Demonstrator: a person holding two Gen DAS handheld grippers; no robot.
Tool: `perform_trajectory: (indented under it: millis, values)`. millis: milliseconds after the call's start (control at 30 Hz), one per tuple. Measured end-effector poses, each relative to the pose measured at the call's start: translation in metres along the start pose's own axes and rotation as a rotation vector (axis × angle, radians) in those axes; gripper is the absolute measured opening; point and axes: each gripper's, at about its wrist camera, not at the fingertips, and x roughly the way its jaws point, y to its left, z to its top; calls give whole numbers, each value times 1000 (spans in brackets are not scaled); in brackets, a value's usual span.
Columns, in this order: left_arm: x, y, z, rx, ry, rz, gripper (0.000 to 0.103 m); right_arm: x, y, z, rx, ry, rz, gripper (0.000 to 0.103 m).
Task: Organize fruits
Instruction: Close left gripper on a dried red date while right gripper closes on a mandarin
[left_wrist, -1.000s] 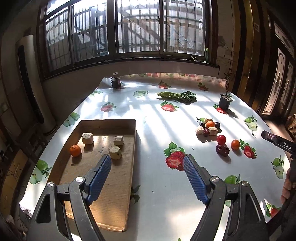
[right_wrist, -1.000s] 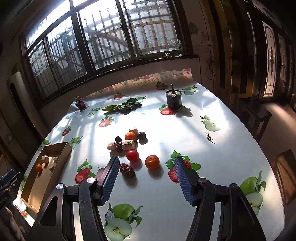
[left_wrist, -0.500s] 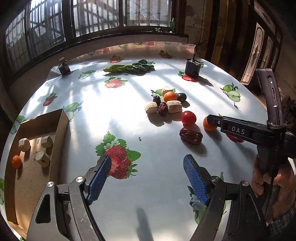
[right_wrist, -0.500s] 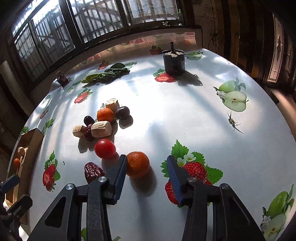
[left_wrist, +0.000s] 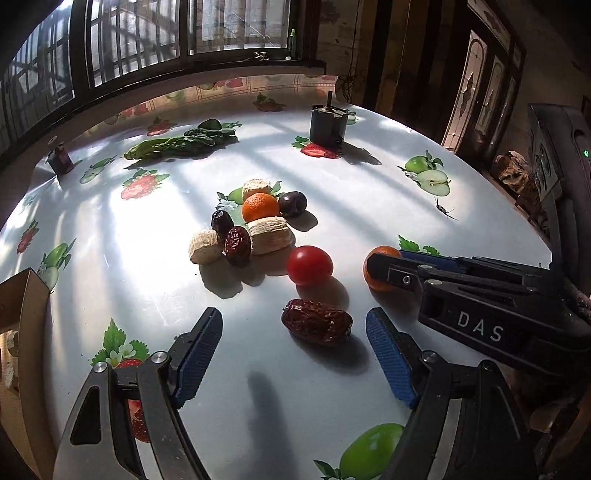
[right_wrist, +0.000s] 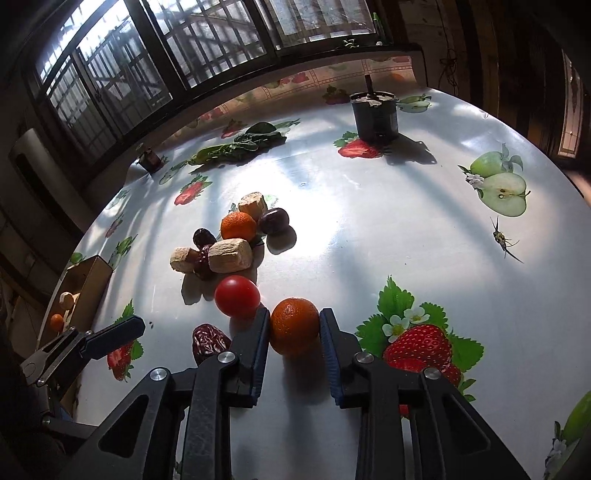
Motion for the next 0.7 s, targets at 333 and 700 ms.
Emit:
perform_trajectory:
  millis: [333,700]
  values:
    - [18,1,-3,-3,36,-16,44,-2,-5,-1,32,-7,4,29]
    - [-23,16,-11,-93,-18,-34,44,-6,-4,-4,23,-45,-29,29]
